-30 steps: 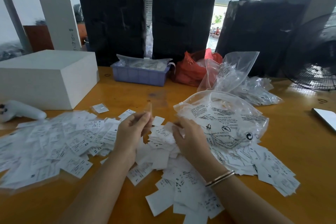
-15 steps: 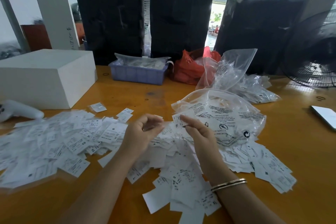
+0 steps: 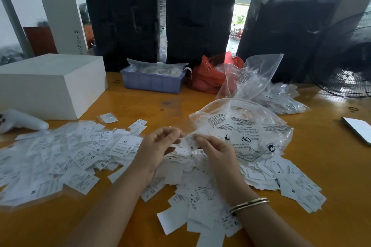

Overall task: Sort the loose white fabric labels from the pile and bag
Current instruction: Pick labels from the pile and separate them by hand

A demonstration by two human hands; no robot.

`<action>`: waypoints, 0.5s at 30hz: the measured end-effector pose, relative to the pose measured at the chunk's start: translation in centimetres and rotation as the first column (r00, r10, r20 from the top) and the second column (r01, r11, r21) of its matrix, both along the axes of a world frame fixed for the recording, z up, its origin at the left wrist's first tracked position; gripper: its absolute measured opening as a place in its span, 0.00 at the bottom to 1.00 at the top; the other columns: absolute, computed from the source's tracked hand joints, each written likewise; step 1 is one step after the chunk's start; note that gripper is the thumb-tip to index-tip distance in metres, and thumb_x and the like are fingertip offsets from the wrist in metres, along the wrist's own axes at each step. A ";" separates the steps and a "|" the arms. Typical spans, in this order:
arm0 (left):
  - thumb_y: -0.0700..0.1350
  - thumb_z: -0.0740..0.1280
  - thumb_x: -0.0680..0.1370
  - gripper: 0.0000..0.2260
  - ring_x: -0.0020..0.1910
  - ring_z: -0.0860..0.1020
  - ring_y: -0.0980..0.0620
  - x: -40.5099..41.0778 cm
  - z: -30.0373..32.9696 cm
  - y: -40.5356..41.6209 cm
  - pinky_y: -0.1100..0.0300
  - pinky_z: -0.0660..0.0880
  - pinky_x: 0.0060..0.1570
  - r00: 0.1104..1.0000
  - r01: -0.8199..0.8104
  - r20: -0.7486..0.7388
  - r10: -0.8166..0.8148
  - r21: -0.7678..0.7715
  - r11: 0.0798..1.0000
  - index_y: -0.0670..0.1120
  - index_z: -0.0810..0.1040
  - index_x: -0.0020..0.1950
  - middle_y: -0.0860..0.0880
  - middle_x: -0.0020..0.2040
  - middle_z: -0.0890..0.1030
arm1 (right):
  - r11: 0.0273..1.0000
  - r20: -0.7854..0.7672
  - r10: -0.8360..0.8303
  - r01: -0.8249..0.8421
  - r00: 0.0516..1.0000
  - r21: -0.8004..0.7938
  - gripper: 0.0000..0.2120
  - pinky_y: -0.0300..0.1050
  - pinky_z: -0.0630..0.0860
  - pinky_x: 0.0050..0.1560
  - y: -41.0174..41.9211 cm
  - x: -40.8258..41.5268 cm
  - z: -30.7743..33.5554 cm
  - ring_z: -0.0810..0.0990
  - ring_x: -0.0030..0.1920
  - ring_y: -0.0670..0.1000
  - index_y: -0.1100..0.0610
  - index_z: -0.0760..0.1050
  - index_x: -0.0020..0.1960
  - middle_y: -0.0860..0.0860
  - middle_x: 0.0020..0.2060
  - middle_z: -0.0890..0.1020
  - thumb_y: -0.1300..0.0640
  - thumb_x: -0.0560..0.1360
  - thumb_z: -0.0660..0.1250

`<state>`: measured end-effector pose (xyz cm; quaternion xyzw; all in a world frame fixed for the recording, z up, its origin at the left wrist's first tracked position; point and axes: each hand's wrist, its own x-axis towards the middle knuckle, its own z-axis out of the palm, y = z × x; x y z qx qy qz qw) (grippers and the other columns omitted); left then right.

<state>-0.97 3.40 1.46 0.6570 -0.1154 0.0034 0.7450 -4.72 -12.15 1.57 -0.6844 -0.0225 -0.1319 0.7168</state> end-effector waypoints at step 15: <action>0.48 0.74 0.72 0.05 0.35 0.78 0.61 -0.5 -0.3 -0.4 0.70 0.74 0.34 0.947 -0.201 0.317 0.057 0.446 0.872 0.53 0.79 0.39 0.57 0.34 0.81 | 0.996 0.328 -0.091 0.078 0.940 0.052 0.19 0.40 0.79 0.45 -0.9 -0.7 1.8 0.83 0.47 0.50 0.43 0.77 0.51 0.48 0.47 0.83 0.67 0.74 0.67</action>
